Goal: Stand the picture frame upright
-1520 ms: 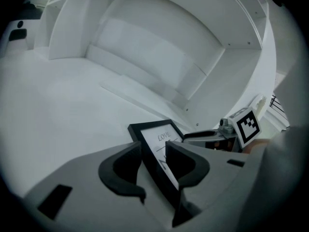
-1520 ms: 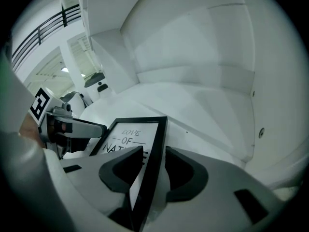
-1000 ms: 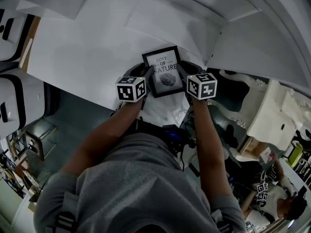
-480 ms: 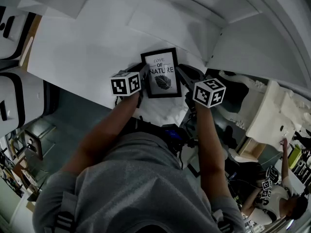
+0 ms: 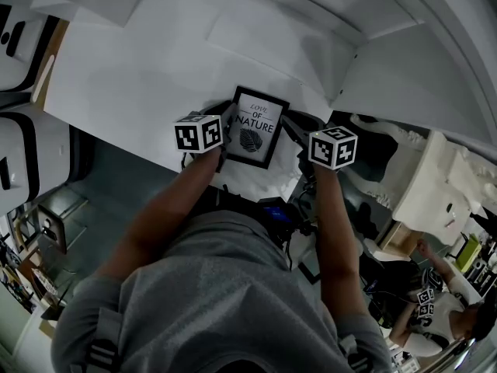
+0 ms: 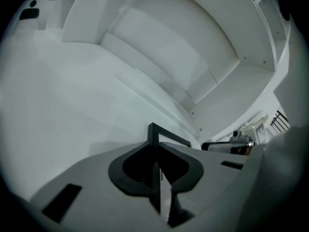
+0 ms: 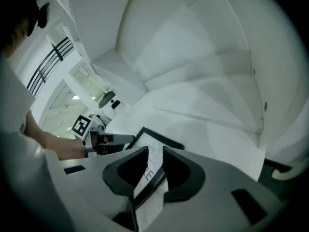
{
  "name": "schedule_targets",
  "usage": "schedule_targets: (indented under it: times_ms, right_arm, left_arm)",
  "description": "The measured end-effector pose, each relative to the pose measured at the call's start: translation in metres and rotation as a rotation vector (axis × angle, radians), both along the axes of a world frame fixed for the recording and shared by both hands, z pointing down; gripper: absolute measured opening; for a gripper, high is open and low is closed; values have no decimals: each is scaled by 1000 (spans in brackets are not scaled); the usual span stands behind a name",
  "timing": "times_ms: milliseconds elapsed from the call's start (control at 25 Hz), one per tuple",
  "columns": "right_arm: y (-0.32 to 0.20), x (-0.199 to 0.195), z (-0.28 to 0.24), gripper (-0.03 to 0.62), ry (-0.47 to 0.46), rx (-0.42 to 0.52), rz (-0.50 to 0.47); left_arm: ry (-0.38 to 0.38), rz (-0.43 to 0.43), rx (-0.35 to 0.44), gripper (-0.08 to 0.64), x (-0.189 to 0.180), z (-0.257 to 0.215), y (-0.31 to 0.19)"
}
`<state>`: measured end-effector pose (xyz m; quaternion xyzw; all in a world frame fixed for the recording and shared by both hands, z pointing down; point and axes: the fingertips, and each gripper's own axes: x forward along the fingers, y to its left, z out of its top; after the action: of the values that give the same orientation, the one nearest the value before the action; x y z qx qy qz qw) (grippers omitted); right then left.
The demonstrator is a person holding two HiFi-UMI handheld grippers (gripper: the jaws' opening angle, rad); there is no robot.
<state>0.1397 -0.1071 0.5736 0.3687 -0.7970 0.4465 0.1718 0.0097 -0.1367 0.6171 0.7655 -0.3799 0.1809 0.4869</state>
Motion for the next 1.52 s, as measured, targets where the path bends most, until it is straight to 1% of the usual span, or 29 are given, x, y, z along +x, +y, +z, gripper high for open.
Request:
schedule_targets:
  times_ms: [80,160,240,320,400,520,600,680,760,840,920,1000,1080,1160,1240,1280,1360,1520]
  right_arm:
    - [15,-1,15,116,-15,-89,-10]
    - [29,-2,25,152,-65,-164,-3]
    - [39,-4,31,176,-124,-207,9]
    - [45,-9,36,178,-153,-222,6]
    - [45,-15,41,176,-144,-219,1]
    - [39,-23,40,176,-136,-209,26]
    - [36,-26,39,176,-152,-222,42]
    - [35,-27,34,176,-187,-221,57]
    - [31,-28,24,176,-256,-199,81]
    - [28,-28,10,170,-345,-169,104]
    - [28,-34,-7,154,-450,-156,96]
    - [31,-42,-22,146,-551,-167,69]
    - [33,-47,-32,140,-654,-174,58]
    - [33,-52,-44,113,-768,-177,45]
    - [32,-62,-60,77,-878,-178,20]
    - [31,-66,-66,74,-917,-179,9]
    - [28,-73,-72,74,-955,-175,-4]
    - [21,-78,-73,71,-944,-168,1]
  left_arm:
    - [28,-20,-6,41,-4,-1,-1]
    - [76,-48,-11,34,-8,-3,-3]
    - [123,-65,-6,29,-10,-8,-5]
    - [138,-66,7,27,-10,-11,-5]
    - [135,-64,6,26,-10,-8,-3]
    - [158,-93,3,26,-13,-10,-7]
    - [164,-111,0,28,-16,-12,-10]
    - [149,-122,3,33,-20,-10,-10]
    - [132,-134,16,38,-25,-8,-10]
    - [122,-144,33,41,-29,-9,-11]
    - [121,-155,41,43,-34,-9,-12]
    - [108,-149,49,43,-38,-9,-12]
    - [95,-136,59,43,-40,-9,-12]
    - [90,-123,66,43,-40,-10,-12]
    - [59,-78,81,41,-36,-9,-9]
    - [29,-40,97,17,-34,-9,-7]
    - [-16,13,136,8,-29,-9,-3]
    - [-7,0,165,8,-30,-12,-1]
